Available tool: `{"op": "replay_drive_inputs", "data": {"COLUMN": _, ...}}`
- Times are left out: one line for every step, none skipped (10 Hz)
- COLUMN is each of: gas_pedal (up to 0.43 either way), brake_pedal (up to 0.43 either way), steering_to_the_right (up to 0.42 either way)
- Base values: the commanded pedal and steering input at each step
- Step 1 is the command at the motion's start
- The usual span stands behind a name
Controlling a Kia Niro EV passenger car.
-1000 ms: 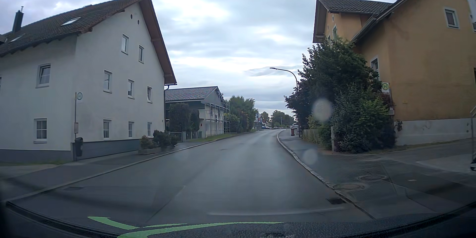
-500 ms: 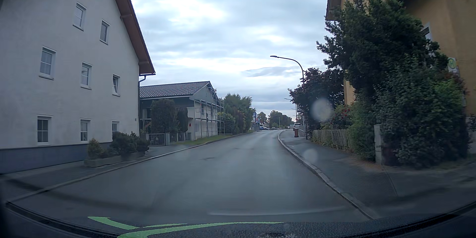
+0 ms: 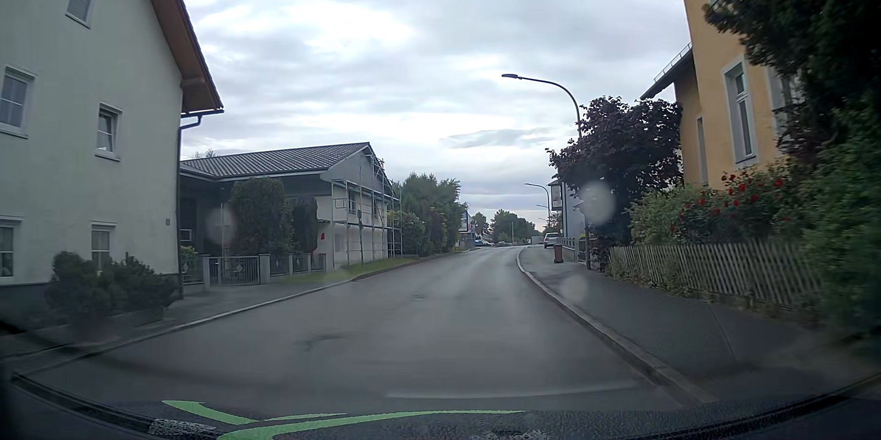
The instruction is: Follow the waypoints while adhering to traffic rules and regulations
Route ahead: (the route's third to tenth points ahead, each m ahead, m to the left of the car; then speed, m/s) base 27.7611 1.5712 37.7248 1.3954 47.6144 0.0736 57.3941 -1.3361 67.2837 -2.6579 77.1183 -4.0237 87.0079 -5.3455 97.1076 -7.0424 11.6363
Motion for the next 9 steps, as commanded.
{"op": "replay_drive_inputs", "data": {"gas_pedal": 0.189, "brake_pedal": 0.0, "steering_to_the_right": 0.012}}
{"op": "replay_drive_inputs", "data": {"gas_pedal": 0.189, "brake_pedal": 0.0, "steering_to_the_right": 0.011}}
{"op": "replay_drive_inputs", "data": {"gas_pedal": 0.189, "brake_pedal": 0.0, "steering_to_the_right": 0.011}}
{"op": "replay_drive_inputs", "data": {"gas_pedal": 0.189, "brake_pedal": 0.0, "steering_to_the_right": 0.011}}
{"op": "replay_drive_inputs", "data": {"gas_pedal": 0.189, "brake_pedal": 0.0, "steering_to_the_right": 0.011}}
{"op": "replay_drive_inputs", "data": {"gas_pedal": 0.189, "brake_pedal": 0.0, "steering_to_the_right": 0.011}}
{"op": "replay_drive_inputs", "data": {"gas_pedal": 0.189, "brake_pedal": 0.0, "steering_to_the_right": 0.011}}
{"op": "replay_drive_inputs", "data": {"gas_pedal": 0.189, "brake_pedal": 0.0, "steering_to_the_right": 0.012}}
{"op": "replay_drive_inputs", "data": {"gas_pedal": 0.189, "brake_pedal": 0.0, "steering_to_the_right": 0.013}}
